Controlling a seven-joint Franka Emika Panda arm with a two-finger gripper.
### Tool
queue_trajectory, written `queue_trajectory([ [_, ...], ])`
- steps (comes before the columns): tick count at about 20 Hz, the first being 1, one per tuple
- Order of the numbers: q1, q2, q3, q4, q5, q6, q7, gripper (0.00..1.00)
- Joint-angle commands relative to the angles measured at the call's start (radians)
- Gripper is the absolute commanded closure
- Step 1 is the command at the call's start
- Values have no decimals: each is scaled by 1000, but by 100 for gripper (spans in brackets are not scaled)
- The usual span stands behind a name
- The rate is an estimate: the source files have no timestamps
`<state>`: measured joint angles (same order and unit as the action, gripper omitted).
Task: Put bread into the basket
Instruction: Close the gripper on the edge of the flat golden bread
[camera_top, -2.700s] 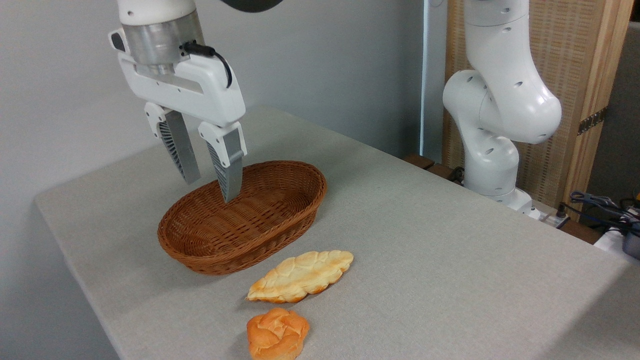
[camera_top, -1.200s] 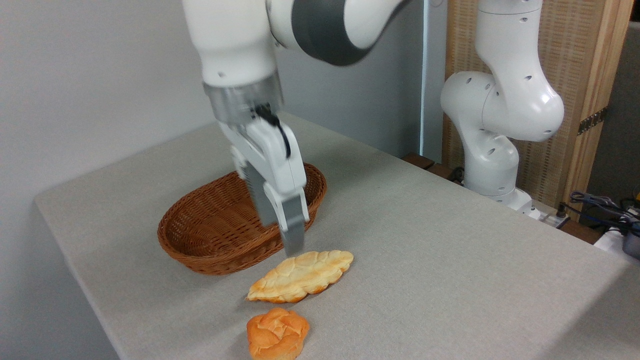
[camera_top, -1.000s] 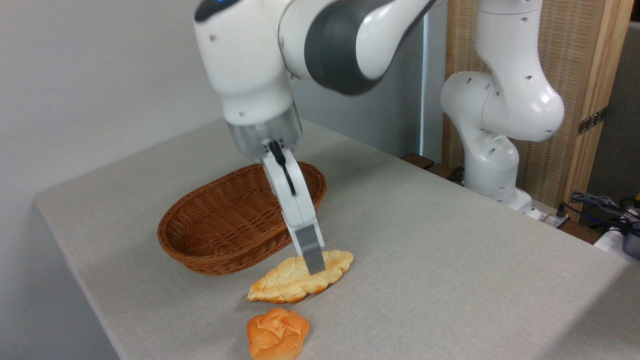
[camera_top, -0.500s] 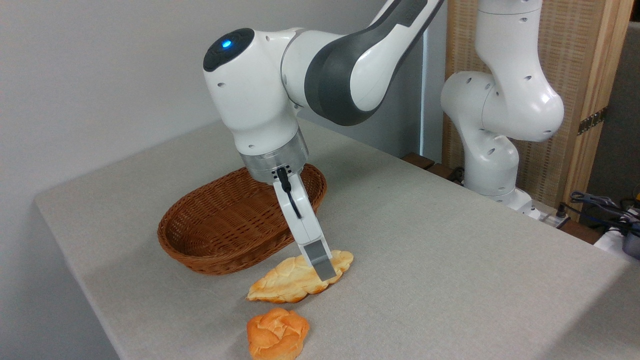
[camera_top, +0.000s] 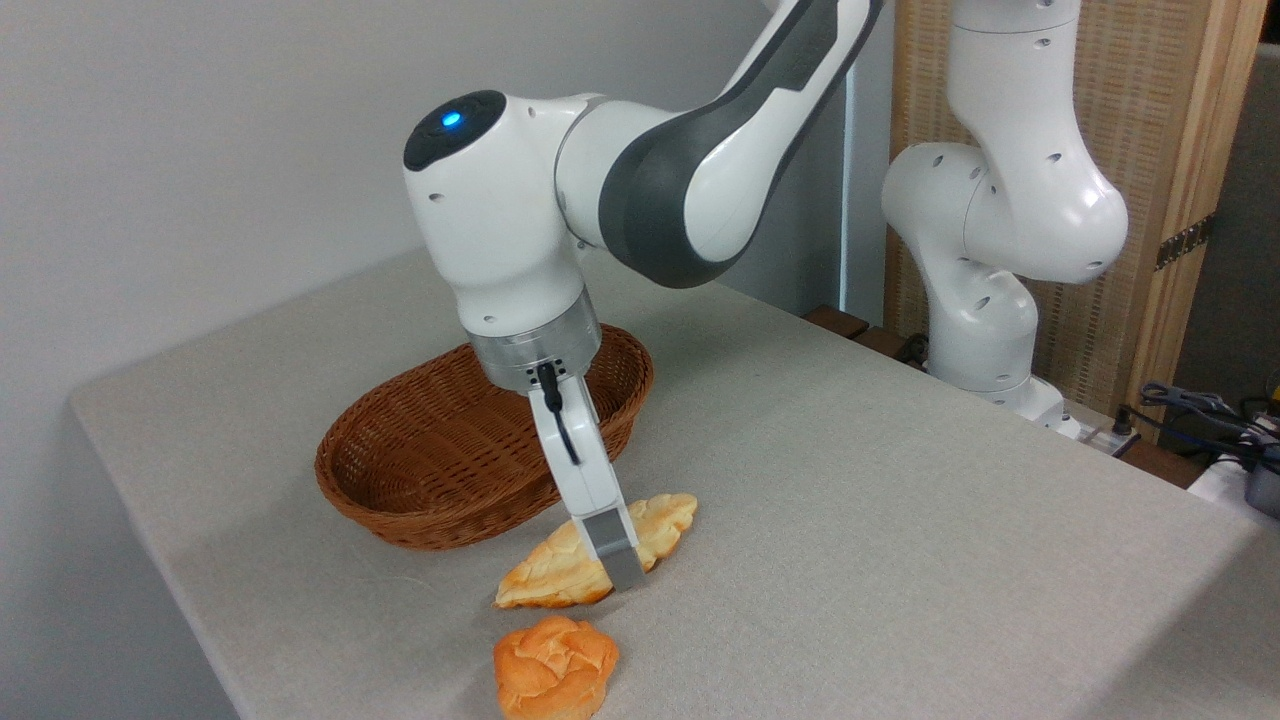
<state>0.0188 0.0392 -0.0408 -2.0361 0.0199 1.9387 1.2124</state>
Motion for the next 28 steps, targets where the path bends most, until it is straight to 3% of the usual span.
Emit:
queue_trajectory([
  [1,-2,16,-11,-7,-1,43,7,25],
  [4,-2,22,-11,-7,-23,51,10,53],
  [6,-2,22,-11,-7,-29,62,10,57],
  [23,-2,15,-2,14,-29,46,12,63],
  [28,0,16,5,215,-77,-145,6,63],
])
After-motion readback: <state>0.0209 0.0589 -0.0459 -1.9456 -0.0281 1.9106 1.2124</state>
